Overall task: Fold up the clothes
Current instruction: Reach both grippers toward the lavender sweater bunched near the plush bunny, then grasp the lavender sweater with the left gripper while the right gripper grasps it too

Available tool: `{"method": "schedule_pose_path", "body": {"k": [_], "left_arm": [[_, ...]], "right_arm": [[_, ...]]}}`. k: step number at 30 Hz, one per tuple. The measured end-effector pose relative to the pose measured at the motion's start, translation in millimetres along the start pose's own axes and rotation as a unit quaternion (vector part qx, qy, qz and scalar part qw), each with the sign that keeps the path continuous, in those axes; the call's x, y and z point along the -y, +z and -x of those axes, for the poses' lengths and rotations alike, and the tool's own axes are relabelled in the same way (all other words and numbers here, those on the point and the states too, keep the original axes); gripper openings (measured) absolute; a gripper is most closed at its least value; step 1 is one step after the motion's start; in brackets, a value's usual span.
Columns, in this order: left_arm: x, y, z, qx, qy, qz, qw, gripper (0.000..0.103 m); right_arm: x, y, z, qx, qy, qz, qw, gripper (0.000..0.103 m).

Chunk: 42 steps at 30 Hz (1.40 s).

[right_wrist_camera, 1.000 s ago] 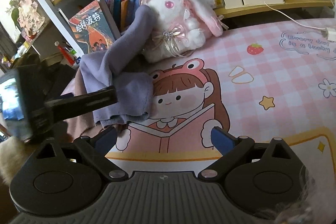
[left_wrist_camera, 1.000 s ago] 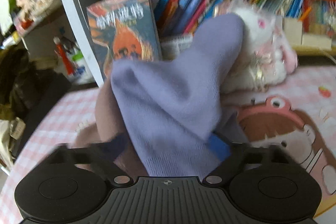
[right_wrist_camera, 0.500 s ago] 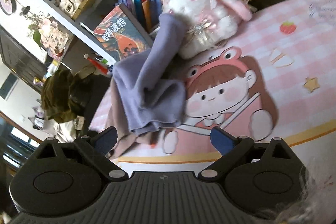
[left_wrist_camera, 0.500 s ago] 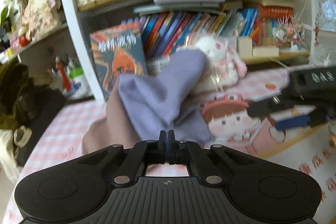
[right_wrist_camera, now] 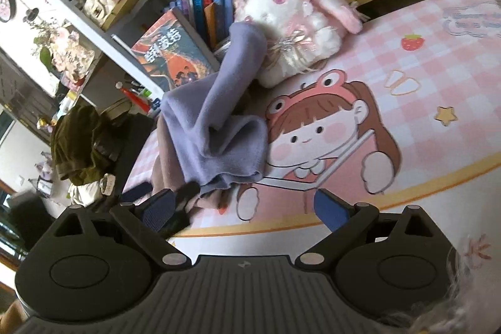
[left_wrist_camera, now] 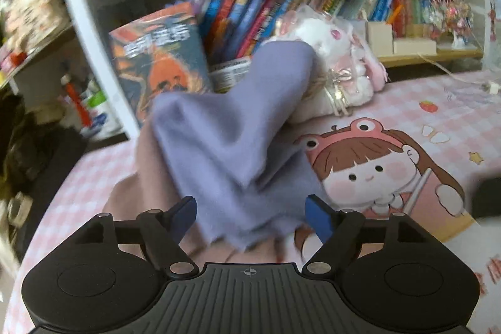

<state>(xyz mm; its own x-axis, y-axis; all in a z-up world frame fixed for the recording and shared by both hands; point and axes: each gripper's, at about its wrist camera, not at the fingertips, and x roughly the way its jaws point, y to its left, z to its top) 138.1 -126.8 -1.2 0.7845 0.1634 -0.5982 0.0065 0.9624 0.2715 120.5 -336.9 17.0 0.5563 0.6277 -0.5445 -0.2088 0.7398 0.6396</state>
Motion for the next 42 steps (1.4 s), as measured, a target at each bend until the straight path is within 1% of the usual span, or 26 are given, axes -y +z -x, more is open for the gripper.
{"method": "schedule_pose_path", "body": {"k": [3, 6, 7, 8, 9, 10, 11, 13, 16, 18, 22, 25, 27, 28, 29, 30, 31, 32, 34, 35, 36, 38, 39, 40, 41, 42], "left_arm": [[13.1, 16.5, -24.0, 0.007, 0.018, -0.030, 0.9994, 0.078], [18.2, 23.3, -48.8, -0.004, 0.053, -0.057, 0.9970, 0.078], [19.7, 25.2, -57.2, -0.009, 0.065, -0.066, 0.9957, 0.077], [17.8, 25.6, -63.4, -0.012, 0.073, -0.065, 0.9951, 0.074], [13.3, 24.8, -66.2, -0.016, 0.076, -0.059, 0.9953, 0.042], [8.3, 23.9, -67.9, -0.019, 0.076, -0.052, 0.9956, 0.016], [2.7, 23.2, -66.9, -0.021, 0.073, -0.042, 0.9962, 0.015], [-6.4, 21.2, -49.0, -0.001, 0.050, -0.033, 0.9982, 0.010], [-13.1, 14.0, -1.7, 0.038, 0.017, -0.036, 0.9985, 0.010], [-14.2, 3.7, 32.2, 0.049, -0.008, -0.036, 0.9981, 0.010], [-4.8, -27.2, 84.3, 0.045, -0.048, -0.047, 0.9968, 0.010], [10.2, -55.4, 114.2, 0.036, -0.063, -0.073, 0.9947, 0.010], [15.7, -69.6, 127.8, 0.026, -0.073, -0.074, 0.9943, 0.010], [16.4, -74.3, 132.3, 0.021, -0.076, -0.069, 0.9945, 0.010], [17.1, -79.1, 136.7, 0.016, -0.079, -0.064, 0.9947, 0.010], [17.2, -81.4, 139.5, 0.012, -0.080, -0.057, 0.9951, 0.010], [15.7, -80.9, 141.3, 0.012, -0.079, -0.050, 0.9956, 0.010], [13.6, -79.5, 143.0, 0.013, -0.079, -0.042, 0.9959, 0.010], [9.8, -70.3, 152.2, 0.034, -0.083, -0.032, 0.9955, 0.010], [8.2, -63.0, 158.6, 0.050, -0.087, -0.027, 0.9946, 0.010], [6.8, -53.9, 166.2, 0.069, -0.095, -0.021, 0.9929, 0.010], [4.5, -30.2, 182.3, 0.119, -0.119, -0.007, 0.9857, 0.009], [3.4, -18.0, 190.2, 0.146, -0.131, 0.000, 0.9806, 0.009], [1.5, -5.5, 199.1, 0.175, -0.146, 0.011, 0.9736, 0.009], [-1.8, 8.0, 208.9, 0.206, -0.163, 0.026, 0.9645, 0.009], [-8.3, 21.7, 218.7, 0.238, -0.183, 0.047, 0.9527, 0.009]], "right_arm": [[5.3, -2.7, 7.4, 0.003, -0.009, -0.005, 1.000, 0.097], [11.7, -4.5, 14.1, 0.006, -0.018, -0.010, 1.000, 0.097], [14.4, -4.4, 16.0, 0.007, -0.021, -0.013, 1.000, 0.097], [17.2, -4.3, 17.9, 0.008, -0.024, -0.016, 1.000, 0.097], [20.0, -3.9, 19.5, 0.009, -0.027, -0.020, 0.999, 0.097], [22.9, -3.2, 20.7, 0.011, -0.030, -0.025, 0.999, 0.097], [25.8, -2.4, 21.9, 0.013, -0.033, -0.029, 0.999, 0.097], [27.1, -2.7, 17.5, 0.005, -0.018, -0.046, 0.999, 0.097], [26.8, -3.9, 7.0, -0.013, 0.016, -0.076, 0.997, 0.097], [26.6, -4.7, 0.1, -0.025, 0.038, -0.096, 0.994, 0.097], [26.2, -6.4, -13.8, -0.049, 0.083, -0.135, 0.986, 0.097], [25.9, -7.6, -24.2, -0.067, 0.116, -0.164, 0.977, 0.097], [25.4, -7.8, -28.1, -0.074, 0.135, -0.179, 0.972, 0.097], [24.5, -6.7, -25.2, -0.070, 0.141, -0.180, 0.971, 0.094], [23.7, -5.7, -22.2, -0.067, 0.146, -0.182, 0.970, 0.076], [22.8, -4.7, -19.3, -0.063, 0.152, -0.183, 0.969, 0.062], [21.9, -3.6, -16.4, -0.060, 0.157, -0.184, 0.968, 0.032], [21.1, -2.6, -13.4, -0.056, 0.163, -0.185, 0.967, 0.020], [19.4, -0.5, -7.6, -0.049, 0.173, -0.188, 0.965, 0.012], [18.5, 0.5, -4.6, -0.046, 0.179, -0.189, 0.964, 0.011], [17.7, 1.5, -1.7, -0.042, 0.184, -0.190, 0.963, 0.011], [16.0, 3.6, 4.2, -0.035, 0.195, -0.193, 0.961, 0.010], [11.3, 11.5, 13.6, -0.020, 0.206, -0.187, 0.960, 0.010], [2.5, 27.2, 30.4, 0.009, 0.222, -0.174, 0.959, 0.010], [-6.4, 42.9, 47.2, 0.037, 0.239, -0.160, 0.957, 0.010], [-15.3, 58.6, 63.9, 0.065, 0.255, -0.147, 0.954, 0.010]]}}
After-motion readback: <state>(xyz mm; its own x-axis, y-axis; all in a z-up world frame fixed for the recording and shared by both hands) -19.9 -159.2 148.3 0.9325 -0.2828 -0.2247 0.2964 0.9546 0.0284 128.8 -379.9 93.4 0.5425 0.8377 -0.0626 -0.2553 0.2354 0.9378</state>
